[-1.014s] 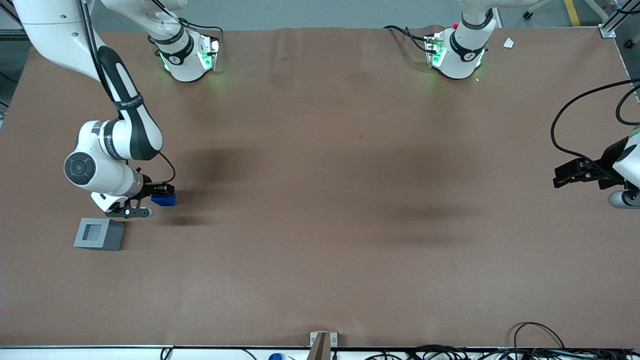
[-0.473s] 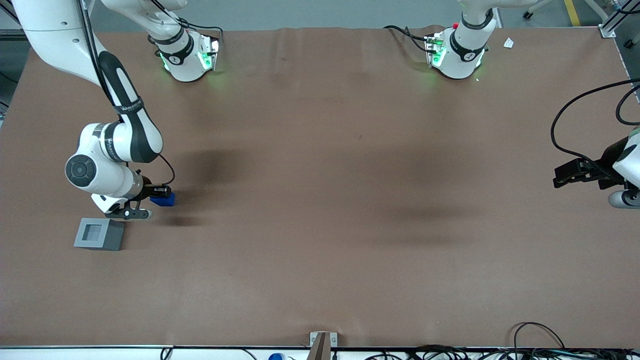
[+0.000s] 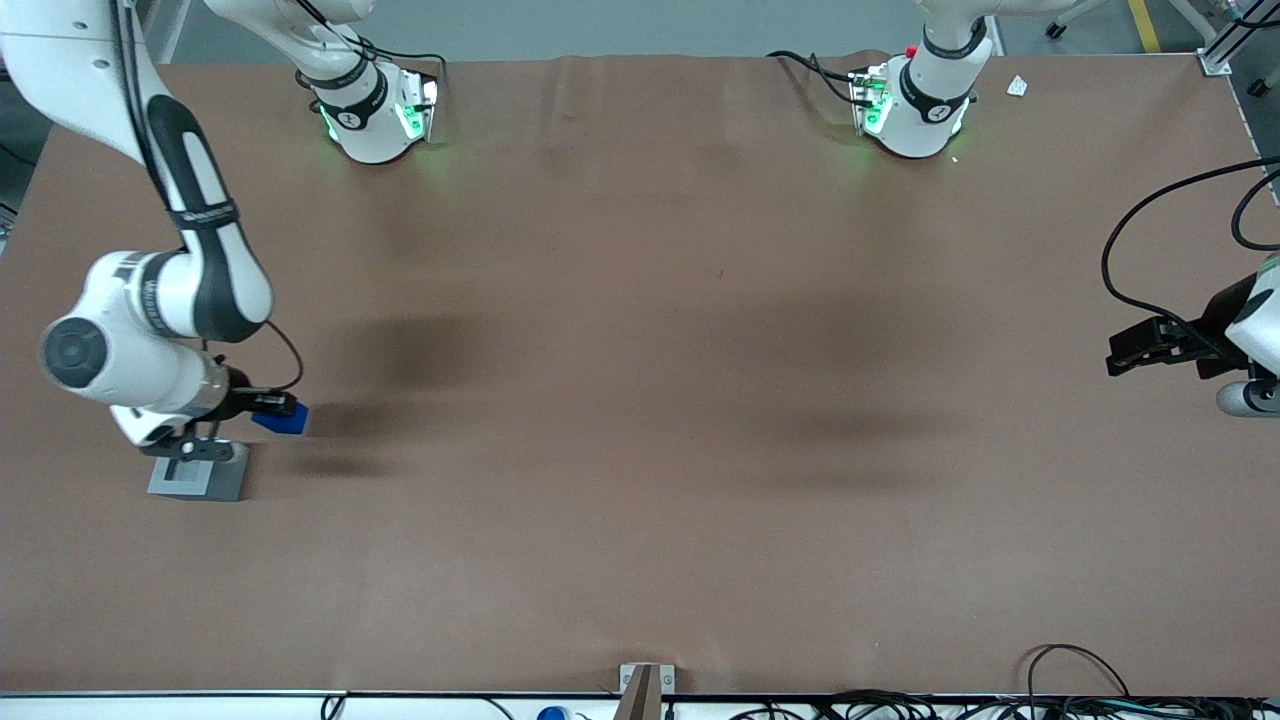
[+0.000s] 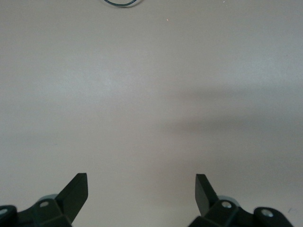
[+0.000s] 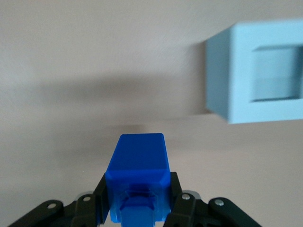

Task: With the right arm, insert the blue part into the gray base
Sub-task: 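Carry the blue block over the gray base's square opening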

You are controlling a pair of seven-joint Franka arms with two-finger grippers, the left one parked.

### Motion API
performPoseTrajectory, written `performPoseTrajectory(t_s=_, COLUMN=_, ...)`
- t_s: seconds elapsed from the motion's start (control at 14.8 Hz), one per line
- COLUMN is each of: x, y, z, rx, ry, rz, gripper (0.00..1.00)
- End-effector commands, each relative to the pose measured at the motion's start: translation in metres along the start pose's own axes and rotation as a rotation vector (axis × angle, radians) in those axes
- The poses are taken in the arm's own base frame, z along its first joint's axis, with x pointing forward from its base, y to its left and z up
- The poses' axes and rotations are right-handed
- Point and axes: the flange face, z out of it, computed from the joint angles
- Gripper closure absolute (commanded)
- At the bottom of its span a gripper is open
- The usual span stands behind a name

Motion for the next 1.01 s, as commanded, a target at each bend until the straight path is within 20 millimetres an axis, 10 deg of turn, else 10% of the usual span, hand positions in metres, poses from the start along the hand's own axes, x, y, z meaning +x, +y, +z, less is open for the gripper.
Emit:
performPoseTrajectory(t_s=0.0, x=0.039, y=0.022, z=-0.026, rx=-0.002, ry=-0.02, rz=0.025, gripper=0.92)
performPoseTrajectory(t_s=0.27, x=0.08, y=0.04, z=-0.038, rx=-0.013, ry=-0.071, rz=0.029, gripper=0.94)
performPoseTrajectory(t_s=0.95, x=0.088, y=0.104, z=-0.028, rx=-0.001, ry=-0.062, rz=0.019, gripper=0.94)
